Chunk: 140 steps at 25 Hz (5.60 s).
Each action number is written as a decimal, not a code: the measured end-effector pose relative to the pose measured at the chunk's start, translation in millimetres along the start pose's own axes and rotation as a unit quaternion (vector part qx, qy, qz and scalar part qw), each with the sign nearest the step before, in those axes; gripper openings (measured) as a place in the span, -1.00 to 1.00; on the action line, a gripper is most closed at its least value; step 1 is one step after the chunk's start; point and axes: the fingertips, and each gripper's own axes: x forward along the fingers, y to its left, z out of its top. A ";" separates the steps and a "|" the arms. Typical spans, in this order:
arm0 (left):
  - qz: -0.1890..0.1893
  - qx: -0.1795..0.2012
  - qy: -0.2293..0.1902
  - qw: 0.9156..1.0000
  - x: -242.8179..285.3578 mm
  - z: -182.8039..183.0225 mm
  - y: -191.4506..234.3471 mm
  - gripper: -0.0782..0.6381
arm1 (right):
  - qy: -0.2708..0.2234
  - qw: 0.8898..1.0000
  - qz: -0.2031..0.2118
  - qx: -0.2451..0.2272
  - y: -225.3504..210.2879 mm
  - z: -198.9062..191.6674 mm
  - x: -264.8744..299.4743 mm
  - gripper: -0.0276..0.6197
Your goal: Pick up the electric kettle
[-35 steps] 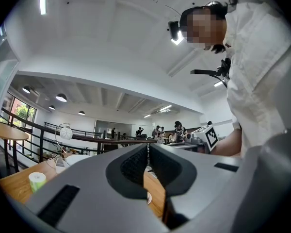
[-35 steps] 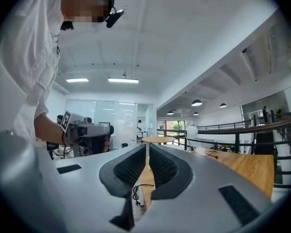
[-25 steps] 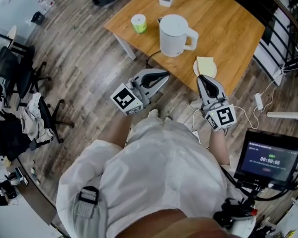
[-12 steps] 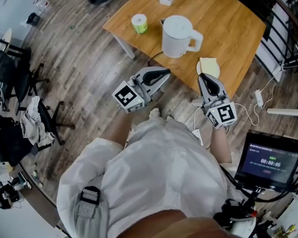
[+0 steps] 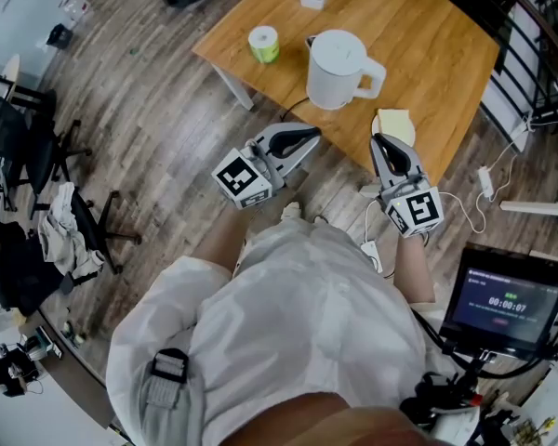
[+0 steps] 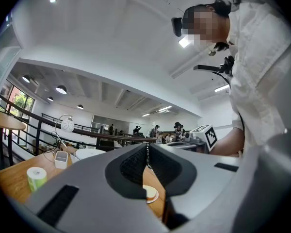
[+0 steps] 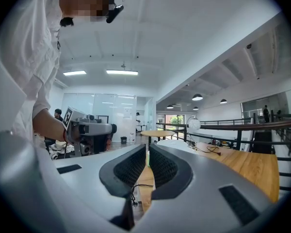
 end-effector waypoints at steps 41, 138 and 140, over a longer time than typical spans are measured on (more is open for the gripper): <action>-0.038 -0.031 0.051 0.997 16.5 -79.7 101.2 -0.36 | 0.061 0.996 -0.054 0.043 -61.2 -64.6 46.2 -0.88; -0.199 0.029 0.101 0.974 119.7 -165.6 190.0 0.85 | 0.097 0.995 -0.008 -0.026 -154.9 -140.2 133.3 -0.55; -0.198 0.028 0.100 0.975 119.7 -165.5 189.5 0.85 | 0.097 0.995 -0.010 -0.024 -155.1 -140.3 133.0 -0.55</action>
